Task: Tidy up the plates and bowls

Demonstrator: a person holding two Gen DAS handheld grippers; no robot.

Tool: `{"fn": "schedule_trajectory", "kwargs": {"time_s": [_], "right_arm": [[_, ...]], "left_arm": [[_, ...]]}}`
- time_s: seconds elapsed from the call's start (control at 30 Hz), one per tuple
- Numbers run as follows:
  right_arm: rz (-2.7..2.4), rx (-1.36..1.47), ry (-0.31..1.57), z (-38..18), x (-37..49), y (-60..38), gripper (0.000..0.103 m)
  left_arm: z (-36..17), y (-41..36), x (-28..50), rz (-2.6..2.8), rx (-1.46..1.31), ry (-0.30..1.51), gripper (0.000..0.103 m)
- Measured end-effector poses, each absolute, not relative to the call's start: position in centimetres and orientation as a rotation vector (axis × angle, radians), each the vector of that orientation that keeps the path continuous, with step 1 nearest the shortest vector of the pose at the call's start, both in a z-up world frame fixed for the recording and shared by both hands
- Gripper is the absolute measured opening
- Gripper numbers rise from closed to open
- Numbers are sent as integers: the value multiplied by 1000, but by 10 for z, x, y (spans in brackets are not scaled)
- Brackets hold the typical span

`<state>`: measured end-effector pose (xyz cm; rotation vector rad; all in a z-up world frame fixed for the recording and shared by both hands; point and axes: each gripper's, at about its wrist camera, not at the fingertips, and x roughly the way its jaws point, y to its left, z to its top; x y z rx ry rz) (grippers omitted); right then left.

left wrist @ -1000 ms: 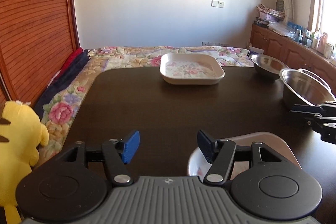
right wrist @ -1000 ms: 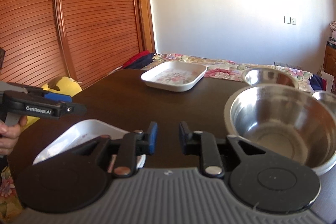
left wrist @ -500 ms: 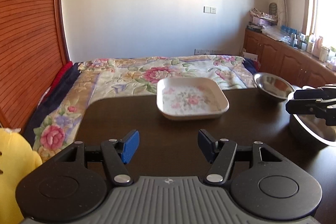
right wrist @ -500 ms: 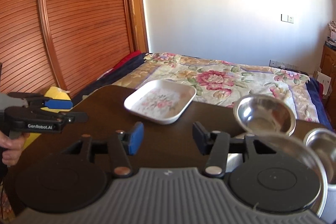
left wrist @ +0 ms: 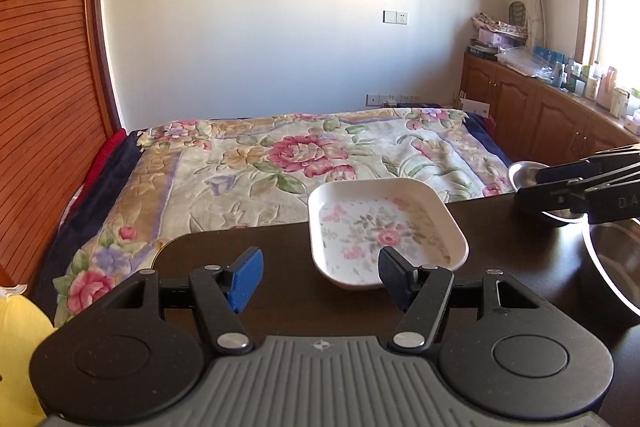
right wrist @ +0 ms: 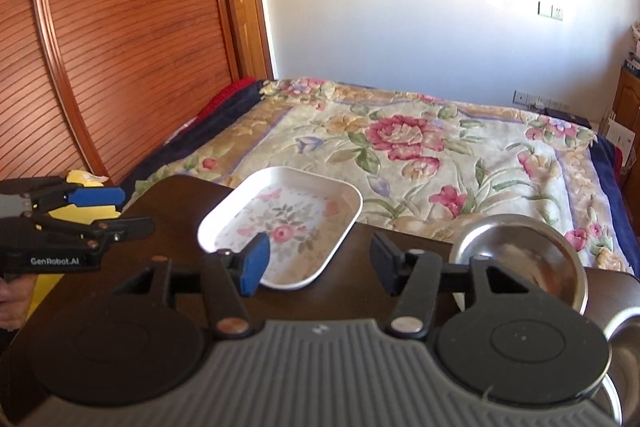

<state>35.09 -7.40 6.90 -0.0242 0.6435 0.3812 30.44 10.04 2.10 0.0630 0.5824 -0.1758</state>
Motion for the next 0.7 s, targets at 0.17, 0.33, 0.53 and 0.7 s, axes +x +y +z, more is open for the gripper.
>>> {"fn": "schedule_trajectory", "kwargs": {"time_s": [0.17, 0.33, 0.53, 0.7], "right_arm": [[387, -39, 699, 62, 370, -65, 56], [385, -40, 764, 50, 388, -59, 50], [371, -59, 826, 39, 409, -53, 43], [361, -63, 847, 36, 417, -53, 35]], "left_arm": [[12, 104, 327, -191, 47, 616, 59], [1, 107, 346, -190, 46, 644, 48], [-10, 106, 365, -192, 30, 674, 36], [-16, 102, 373, -190, 47, 683, 33]]}}
